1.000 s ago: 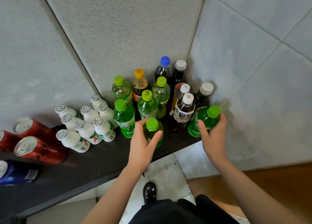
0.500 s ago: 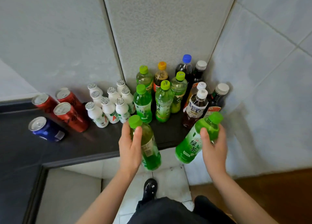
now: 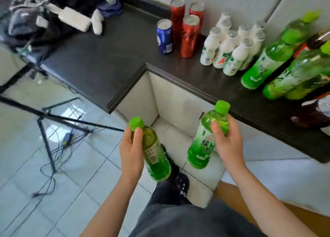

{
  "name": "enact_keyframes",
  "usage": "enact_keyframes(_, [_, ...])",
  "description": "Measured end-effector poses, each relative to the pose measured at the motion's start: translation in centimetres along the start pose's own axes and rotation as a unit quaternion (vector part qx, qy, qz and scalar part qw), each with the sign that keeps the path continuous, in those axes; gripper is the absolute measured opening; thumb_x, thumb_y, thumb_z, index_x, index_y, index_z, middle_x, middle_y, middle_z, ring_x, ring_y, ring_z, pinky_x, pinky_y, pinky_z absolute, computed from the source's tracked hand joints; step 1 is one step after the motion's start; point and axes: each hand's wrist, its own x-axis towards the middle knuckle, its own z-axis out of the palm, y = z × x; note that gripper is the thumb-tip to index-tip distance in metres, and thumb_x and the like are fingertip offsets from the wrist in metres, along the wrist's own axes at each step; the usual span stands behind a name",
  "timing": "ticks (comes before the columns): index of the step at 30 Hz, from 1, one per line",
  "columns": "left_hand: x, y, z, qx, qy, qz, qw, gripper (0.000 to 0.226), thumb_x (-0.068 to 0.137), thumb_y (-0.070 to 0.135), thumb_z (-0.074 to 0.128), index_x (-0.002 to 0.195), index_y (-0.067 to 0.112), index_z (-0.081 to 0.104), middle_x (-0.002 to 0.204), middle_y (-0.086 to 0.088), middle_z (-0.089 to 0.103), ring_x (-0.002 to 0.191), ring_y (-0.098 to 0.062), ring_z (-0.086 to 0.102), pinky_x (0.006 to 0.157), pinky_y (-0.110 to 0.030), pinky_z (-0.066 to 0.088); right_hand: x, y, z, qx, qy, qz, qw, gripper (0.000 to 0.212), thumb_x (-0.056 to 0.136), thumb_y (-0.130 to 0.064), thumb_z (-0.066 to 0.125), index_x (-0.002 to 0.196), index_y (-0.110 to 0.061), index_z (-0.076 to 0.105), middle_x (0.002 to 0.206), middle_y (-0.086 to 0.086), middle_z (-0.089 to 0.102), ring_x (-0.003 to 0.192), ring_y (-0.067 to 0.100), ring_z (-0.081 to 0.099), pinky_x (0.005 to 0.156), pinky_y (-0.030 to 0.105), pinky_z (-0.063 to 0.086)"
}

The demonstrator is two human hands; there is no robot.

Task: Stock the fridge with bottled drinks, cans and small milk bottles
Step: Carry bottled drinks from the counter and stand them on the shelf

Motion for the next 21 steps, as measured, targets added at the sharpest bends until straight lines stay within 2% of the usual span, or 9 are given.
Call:
enact_keyframes(2, [-2.0,-1.2,-4.4,-0.008,0.085,-0.028,0.996,0.018,0.089,0.037,0.043,0.082,0.029,0.058,0.07,0.019,0.058,0.065,0.006,0.051,0.06,-0.007,0.041,-0.8,-0.3,3.4,-0.007,-0.074,-0.002,0.997,0.036,0.071,-0.056,0.061,0.101,-0.037,0.06,0.086,-0.028,0.066,0.079,-0.015,0.058,0.065,-0.001,0.04])
enact_keyframes(5, [-5.2,-2.5,-10.8,-0.021,0.204,-0.062,0.977,0.019,0.087,0.042,0.044,0.08,0.039,0.061,0.074,0.018,0.059,0.069,0.005,0.054,0.062,-0.006,0.043,-2.5,-1.2,8.7,-0.016,-0.179,-0.007,0.984,0.062,0.065,-0.061,0.06,0.111,-0.02,0.064,0.09,-0.015,0.068,0.078,-0.011,0.06,0.067,0.004,0.043])
enact_keyframes(6, [-6.3,-2.9,-12.9,-0.023,0.241,-0.07,0.968,0.019,0.087,0.043,0.043,0.08,0.041,0.061,0.075,0.019,0.059,0.069,0.006,0.054,0.062,-0.006,0.043,-3.3,-1.7,10.4,-0.02,-0.213,-0.005,0.977,0.06,0.064,-0.061,0.061,0.109,-0.021,0.064,0.089,-0.014,0.069,0.078,-0.008,0.061,0.067,0.007,0.044])
enact_keyframes(9, [-9.5,-4.4,-18.4,-0.013,0.343,-0.085,0.935,0.02,0.093,0.038,0.042,0.081,0.038,0.058,0.076,0.02,0.057,0.069,0.007,0.051,0.063,-0.01,0.043,-6.1,-3.5,15.2,-0.034,-0.293,-0.02,0.955,0.033,0.066,-0.057,0.063,0.093,-0.038,0.065,0.083,-0.023,0.068,0.074,-0.011,0.06,0.063,0.004,0.043])
enact_keyframes(10, [-10.5,-5.0,-20.1,-0.016,0.377,-0.089,0.922,0.02,0.096,0.035,0.042,0.082,0.035,0.056,0.077,0.016,0.055,0.068,0.007,0.05,0.063,-0.012,0.042,-7.2,-4.1,16.8,-0.039,-0.318,-0.03,0.947,0.03,0.067,-0.056,0.063,0.092,-0.04,0.064,0.082,-0.024,0.068,0.073,-0.012,0.06,0.061,0.003,0.042])
enact_keyframes(12, [-12.6,-6.2,-23.4,-0.028,0.434,-0.096,0.895,0.022,0.099,0.029,0.04,0.081,0.029,0.053,0.077,0.01,0.051,0.064,0.008,0.047,0.06,-0.01,0.04,-9.9,-4.8,20.0,-0.047,-0.353,-0.049,0.933,0.038,0.067,-0.055,0.063,0.097,-0.032,0.064,0.082,-0.018,0.068,0.073,-0.011,0.06,0.062,0.004,0.042])
enact_keyframes(16, [-17.6,-8.3,-30.6,-0.039,0.497,-0.111,0.86,0.022,0.101,0.03,0.039,0.084,0.031,0.054,0.079,0.007,0.051,0.065,0.009,0.048,0.058,-0.006,0.039,-17.5,-5.5,26.7,-0.071,-0.431,-0.078,0.896,0.056,0.067,-0.055,0.065,0.106,-0.015,0.064,0.087,-0.011,0.067,0.073,-0.01,0.059,0.064,0.005,0.043])
enact_keyframes(18, [-20.5,-9.5,-34.7,-0.037,0.506,-0.112,0.855,0.02,0.101,0.03,0.039,0.089,0.032,0.055,0.082,0.009,0.054,0.069,0.01,0.05,0.061,-0.005,0.041,-22.1,-5.4,30.1,-0.098,-0.47,-0.09,0.873,0.063,0.065,-0.06,0.062,0.108,-0.014,0.063,0.092,-0.007,0.067,0.079,-0.005,0.06,0.068,0.007,0.044])
enact_keyframes(21, [-25.0,-11.0,-41.7,-0.031,0.524,-0.118,0.843,0.015,0.095,0.039,0.041,0.091,0.034,0.055,0.079,0.021,0.057,0.07,0.013,0.051,0.061,-0.002,0.04,-29.9,-5.3,35.2,-0.114,-0.51,-0.089,0.848,0.069,0.064,-0.062,0.062,0.115,-0.016,0.061,0.101,0.001,0.067,0.091,0.013,0.063,0.079,0.025,0.05])
